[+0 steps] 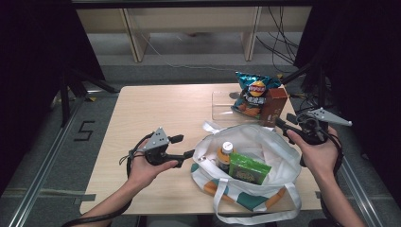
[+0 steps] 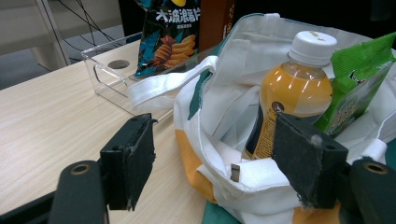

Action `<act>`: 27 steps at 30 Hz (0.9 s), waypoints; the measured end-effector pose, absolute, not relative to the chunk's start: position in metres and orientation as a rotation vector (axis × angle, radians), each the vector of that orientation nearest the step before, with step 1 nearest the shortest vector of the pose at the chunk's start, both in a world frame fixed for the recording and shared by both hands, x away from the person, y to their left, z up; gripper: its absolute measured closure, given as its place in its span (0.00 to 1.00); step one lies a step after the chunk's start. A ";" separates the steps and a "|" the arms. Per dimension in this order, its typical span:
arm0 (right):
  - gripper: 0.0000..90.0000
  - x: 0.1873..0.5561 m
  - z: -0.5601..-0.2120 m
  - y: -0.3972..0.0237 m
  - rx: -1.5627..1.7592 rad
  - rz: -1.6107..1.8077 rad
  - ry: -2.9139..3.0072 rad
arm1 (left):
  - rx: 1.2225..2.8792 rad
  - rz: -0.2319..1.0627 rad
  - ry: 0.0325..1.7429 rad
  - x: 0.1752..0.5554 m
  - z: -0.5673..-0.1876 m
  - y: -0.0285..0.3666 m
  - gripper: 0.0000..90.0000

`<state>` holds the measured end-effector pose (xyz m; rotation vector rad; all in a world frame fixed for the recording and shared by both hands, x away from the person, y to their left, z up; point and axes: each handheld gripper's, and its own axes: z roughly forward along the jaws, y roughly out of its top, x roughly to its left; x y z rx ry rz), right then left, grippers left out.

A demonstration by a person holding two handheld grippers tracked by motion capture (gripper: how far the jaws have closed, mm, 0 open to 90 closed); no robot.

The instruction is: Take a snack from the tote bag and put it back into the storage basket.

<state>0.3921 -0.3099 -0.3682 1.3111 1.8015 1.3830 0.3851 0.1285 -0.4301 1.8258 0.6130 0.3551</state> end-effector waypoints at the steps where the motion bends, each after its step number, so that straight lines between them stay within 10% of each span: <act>1: 0.55 0.391 -0.368 -0.310 1.286 1.373 1.818 | 1.826 0.355 0.612 0.385 -0.430 0.128 0.33; 27: 0.58 0.346 -0.382 -0.285 1.161 1.459 2.018 | 1.815 0.354 0.608 0.384 -0.429 0.129 0.33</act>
